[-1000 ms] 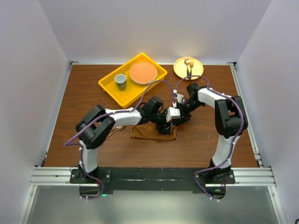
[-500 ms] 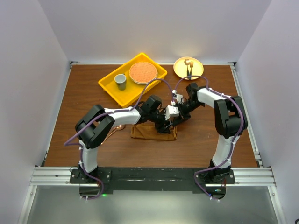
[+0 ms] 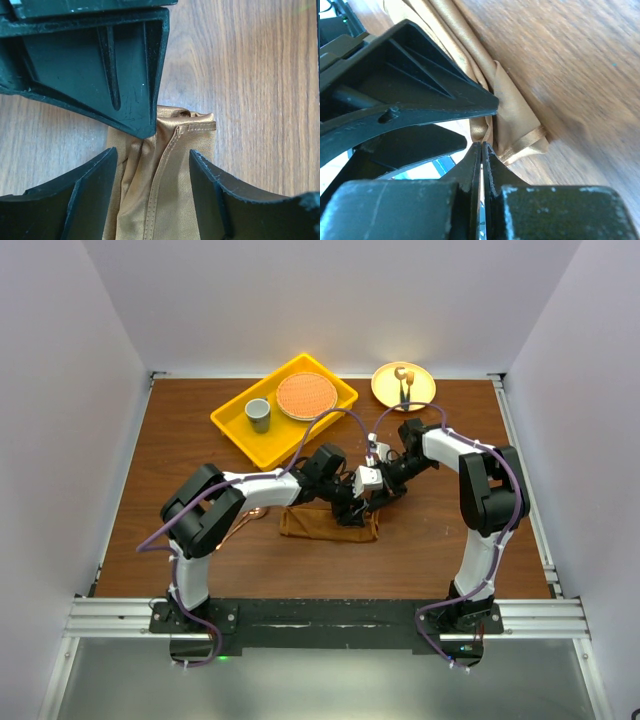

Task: Fold the napkin into a case and place the utensils inside
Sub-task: Pick up the top corner of the smaller rectangle folded napkin from the center of the board.

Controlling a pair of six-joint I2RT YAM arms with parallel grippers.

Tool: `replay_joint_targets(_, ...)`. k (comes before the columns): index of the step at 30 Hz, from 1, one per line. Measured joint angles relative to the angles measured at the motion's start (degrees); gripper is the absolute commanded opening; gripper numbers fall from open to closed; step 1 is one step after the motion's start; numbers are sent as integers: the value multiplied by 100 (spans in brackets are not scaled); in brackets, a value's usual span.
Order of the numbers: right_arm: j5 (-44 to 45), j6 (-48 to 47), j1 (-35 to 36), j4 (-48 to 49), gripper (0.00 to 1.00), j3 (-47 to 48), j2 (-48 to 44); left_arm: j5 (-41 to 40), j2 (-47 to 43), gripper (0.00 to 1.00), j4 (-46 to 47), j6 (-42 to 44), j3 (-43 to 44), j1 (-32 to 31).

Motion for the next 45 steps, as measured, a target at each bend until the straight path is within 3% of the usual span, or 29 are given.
replay_joint_targets(10,-232,-216,0,-168,0,0,-2,74,96,51,0,-9,0,0)
replay_joint_targets(16,-332,-323,0,-227,0,0,-13,144,118,26,-4,-111,0,7)
replay_joint_targets(19,-334,-332,0,-225,0,0,-13,164,118,24,-4,-160,-2,17)
replay_joint_targets(21,-341,-332,0,-214,0,0,-13,173,116,25,-2,-173,-15,28)
replay_joint_targets(23,-361,-332,0,-205,0,0,-13,173,94,43,28,-223,-76,37)
replay_joint_targets(28,-487,-341,0,-205,0,0,-13,133,-37,59,92,-380,-273,37)
replay_joint_targets(35,-579,-426,0,-249,0,0,-13,44,-101,62,240,-450,-295,37)
replay_joint_targets(40,-680,-516,0,-313,0,0,-15,46,-103,48,306,-433,-297,37)
replay_joint_targets(45,-785,-623,0,-378,0,0,-31,85,-105,22,295,-387,-295,37)
